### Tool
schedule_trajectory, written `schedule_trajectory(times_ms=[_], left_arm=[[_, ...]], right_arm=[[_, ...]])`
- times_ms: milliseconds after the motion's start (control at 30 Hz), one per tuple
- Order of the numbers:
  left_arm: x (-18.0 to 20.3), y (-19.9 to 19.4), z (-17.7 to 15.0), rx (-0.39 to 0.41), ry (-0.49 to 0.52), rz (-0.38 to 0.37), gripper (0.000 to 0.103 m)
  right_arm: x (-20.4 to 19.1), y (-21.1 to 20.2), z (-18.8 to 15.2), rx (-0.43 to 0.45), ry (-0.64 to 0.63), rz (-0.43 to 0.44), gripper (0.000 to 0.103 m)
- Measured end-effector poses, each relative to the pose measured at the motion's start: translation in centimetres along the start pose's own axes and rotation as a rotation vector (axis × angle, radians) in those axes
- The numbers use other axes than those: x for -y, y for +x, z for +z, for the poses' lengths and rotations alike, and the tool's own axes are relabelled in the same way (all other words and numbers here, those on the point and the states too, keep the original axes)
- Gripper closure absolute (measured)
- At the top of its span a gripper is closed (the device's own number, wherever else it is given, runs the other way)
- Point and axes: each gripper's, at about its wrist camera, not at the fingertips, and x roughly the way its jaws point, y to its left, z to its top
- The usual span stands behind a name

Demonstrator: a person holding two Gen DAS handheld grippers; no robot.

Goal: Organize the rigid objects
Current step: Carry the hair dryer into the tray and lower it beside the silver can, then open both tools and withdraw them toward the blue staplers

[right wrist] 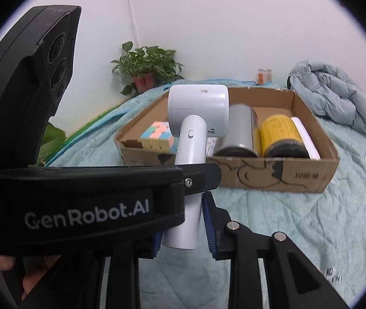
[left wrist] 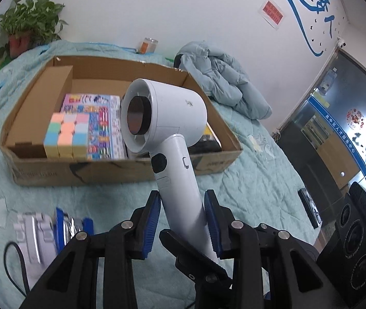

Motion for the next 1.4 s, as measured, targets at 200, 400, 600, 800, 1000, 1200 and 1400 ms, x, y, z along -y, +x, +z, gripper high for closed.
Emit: schedule_trajectory(times_ms=[200, 400, 600, 800, 1000, 1200, 1400], left_arm=[[-1.0, 0.3, 3.7, 0.028, 0.030, 0.014, 0.071], [-3.4, 1.9, 8.0, 0.035, 0.024, 0.006, 0.071], [-6.8, 4.9, 11.7, -0.011, -0.007, -0.019, 0.071], [-9.3, 8.5, 12.8, -0.079, -0.043, -0.045, 0.071], [-11.0, 11.9, 13.0, -0.144, -0.091, -0.040, 0.072], [-11.0, 12.7, 13.3, -0.164, -0.096, -0.006, 0.070], [-10.6, 11.1, 12.7, -0.115, -0.062, 0.031, 0.052]], right_arm=[[-0.2, 1.7, 2.8, 0.016, -0.027, -0.004, 0.077], [0.2, 4.3, 5.7, 0.021, -0.017, -0.013, 0.077], [0.8, 7.7, 8.1, 0.004, 0.004, -0.025, 0.076], [1.6, 10.7, 8.8, -0.056, 0.039, -0.047, 0.075], [3.0, 12.8, 8.6, -0.130, 0.082, -0.054, 0.075], [3.0, 13.0, 8.5, -0.133, 0.087, -0.040, 0.075], [2.6, 11.1, 8.1, -0.079, 0.079, -0.034, 0.073]])
